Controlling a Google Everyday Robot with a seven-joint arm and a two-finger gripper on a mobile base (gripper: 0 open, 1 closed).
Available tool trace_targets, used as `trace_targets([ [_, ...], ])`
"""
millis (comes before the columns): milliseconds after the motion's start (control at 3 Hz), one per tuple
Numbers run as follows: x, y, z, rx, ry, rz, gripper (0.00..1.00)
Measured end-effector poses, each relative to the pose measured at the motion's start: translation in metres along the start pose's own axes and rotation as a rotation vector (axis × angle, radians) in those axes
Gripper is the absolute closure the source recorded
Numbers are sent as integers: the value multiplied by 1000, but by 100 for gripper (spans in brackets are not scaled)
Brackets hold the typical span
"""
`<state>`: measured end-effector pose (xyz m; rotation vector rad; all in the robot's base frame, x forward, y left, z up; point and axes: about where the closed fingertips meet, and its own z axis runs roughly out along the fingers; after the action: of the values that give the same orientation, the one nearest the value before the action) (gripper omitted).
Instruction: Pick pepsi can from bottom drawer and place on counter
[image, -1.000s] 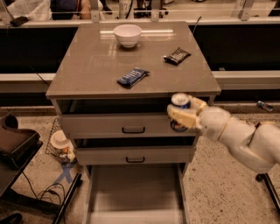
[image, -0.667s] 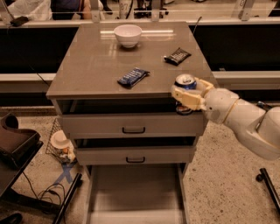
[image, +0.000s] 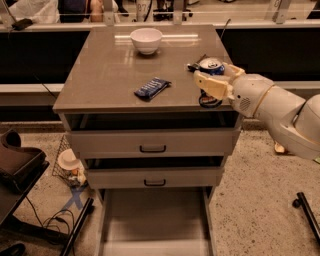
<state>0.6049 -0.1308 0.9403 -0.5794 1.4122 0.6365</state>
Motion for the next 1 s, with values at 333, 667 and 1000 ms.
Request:
trace_targets([
  [333, 1, 9, 9, -9, -13, 31, 100],
  [667, -32, 37, 70, -59, -91, 68, 100],
  [1000, -62, 60, 124, -78, -127, 69, 100],
])
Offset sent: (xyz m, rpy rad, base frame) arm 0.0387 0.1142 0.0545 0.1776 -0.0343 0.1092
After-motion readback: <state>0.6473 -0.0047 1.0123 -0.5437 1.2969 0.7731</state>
